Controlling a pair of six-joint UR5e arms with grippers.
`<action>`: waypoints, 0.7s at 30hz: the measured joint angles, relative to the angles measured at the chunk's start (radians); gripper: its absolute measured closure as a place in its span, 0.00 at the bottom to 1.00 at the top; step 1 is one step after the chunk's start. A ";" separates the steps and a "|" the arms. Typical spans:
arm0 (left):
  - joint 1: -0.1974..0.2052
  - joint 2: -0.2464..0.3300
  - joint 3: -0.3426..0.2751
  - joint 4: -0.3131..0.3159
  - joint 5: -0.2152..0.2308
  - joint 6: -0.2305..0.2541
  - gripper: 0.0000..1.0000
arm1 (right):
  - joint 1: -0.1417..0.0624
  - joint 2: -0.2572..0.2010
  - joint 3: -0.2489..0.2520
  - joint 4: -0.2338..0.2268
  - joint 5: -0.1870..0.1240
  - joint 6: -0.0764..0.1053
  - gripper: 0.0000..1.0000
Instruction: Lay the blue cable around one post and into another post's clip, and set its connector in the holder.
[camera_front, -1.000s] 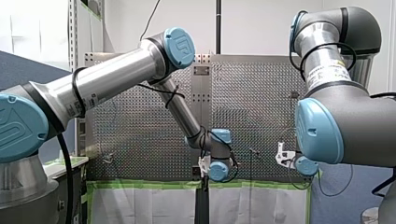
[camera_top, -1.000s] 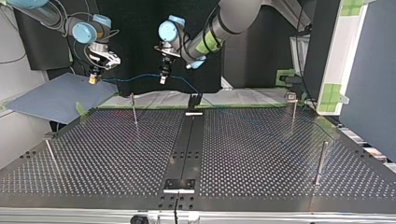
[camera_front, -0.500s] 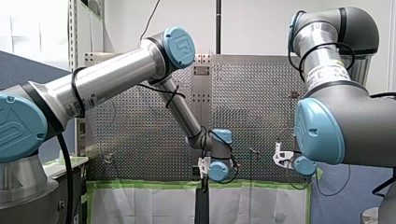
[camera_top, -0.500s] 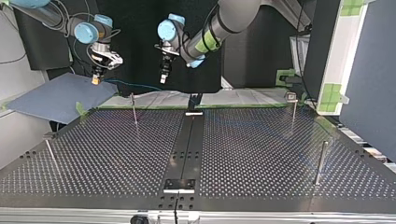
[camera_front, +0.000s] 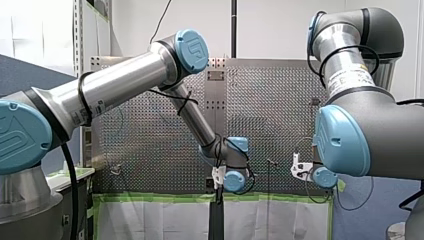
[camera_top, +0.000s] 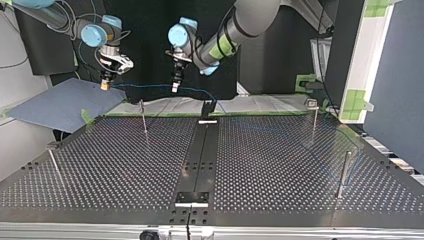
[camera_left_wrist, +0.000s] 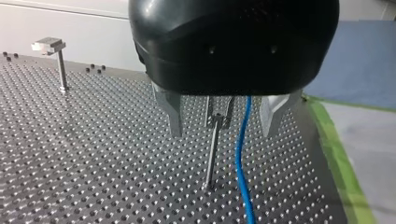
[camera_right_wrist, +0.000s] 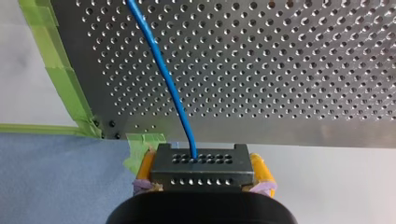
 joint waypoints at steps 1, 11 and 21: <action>0.001 0.000 0.005 0.000 -0.004 0.005 0.18 | 0.001 0.000 0.000 0.000 0.000 0.000 1.00; 0.011 -0.001 0.021 -0.018 -0.014 0.022 0.16 | 0.006 0.000 0.000 0.004 0.000 0.000 1.00; 0.029 -0.002 0.028 -0.019 -0.014 0.041 0.16 | 0.010 0.000 0.000 0.013 0.000 -0.001 1.00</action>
